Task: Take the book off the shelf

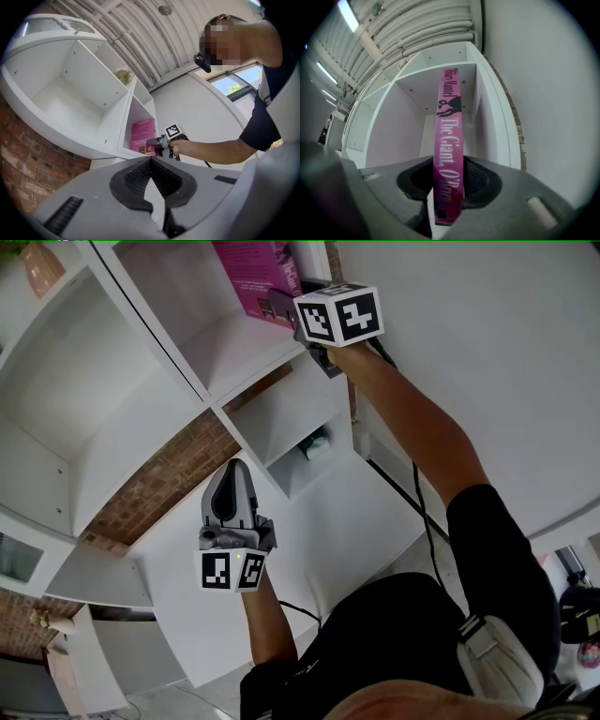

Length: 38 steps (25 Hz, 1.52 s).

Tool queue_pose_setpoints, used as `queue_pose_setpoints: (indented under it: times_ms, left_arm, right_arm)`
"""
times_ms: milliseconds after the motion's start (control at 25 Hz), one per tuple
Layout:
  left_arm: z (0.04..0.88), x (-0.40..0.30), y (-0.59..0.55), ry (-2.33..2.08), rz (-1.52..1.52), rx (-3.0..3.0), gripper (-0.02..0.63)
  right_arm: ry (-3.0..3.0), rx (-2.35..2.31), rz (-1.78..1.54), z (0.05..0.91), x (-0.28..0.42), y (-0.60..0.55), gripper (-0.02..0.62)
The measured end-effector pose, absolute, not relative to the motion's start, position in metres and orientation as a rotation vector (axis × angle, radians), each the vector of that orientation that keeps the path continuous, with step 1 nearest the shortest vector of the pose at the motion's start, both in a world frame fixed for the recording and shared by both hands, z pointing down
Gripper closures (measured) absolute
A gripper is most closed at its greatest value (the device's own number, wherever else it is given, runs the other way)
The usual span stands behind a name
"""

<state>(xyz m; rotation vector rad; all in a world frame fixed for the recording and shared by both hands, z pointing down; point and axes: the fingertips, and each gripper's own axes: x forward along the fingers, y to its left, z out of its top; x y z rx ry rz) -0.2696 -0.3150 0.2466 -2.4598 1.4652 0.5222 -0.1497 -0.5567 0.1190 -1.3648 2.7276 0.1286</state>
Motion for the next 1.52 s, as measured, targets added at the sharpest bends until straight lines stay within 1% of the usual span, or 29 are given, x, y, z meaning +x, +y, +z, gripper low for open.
queue_pose_setpoints:
  times_ms: [320, 640, 1000, 1240, 1520]
  left_arm:
    - [0.235, -0.261, -0.308, 1.462, 0.532, -2.435, 0.607]
    - [0.223, -0.244, -0.297, 1.45, 0.549, -2.397, 0.607]
    - [0.225, -0.224, -0.287, 1.465, 0.57, -2.367, 0.607]
    - [0.233, -0.22, -0.281, 1.498, 0.573, -2.352, 0.607]
    - [0.224, -0.214, -0.278, 1.511, 0.563, -2.346, 0.607]
  right_arm:
    - [2.687, -1.222, 0.233, 0.107, -0.121, -0.494, 0.459]
    - [2.639, -1.12, 0.277, 0.117, -0.079, -0.423, 0.459]
    - [2.604, -1.047, 0.211, 0.164, -0.042, -0.353, 0.459]
    - [2.638, -1.009, 0.147, 0.21, -0.037, -0.326, 0.459]
    - [2.679, -1.006, 0.123, 0.225, -0.036, -0.322, 0.459]
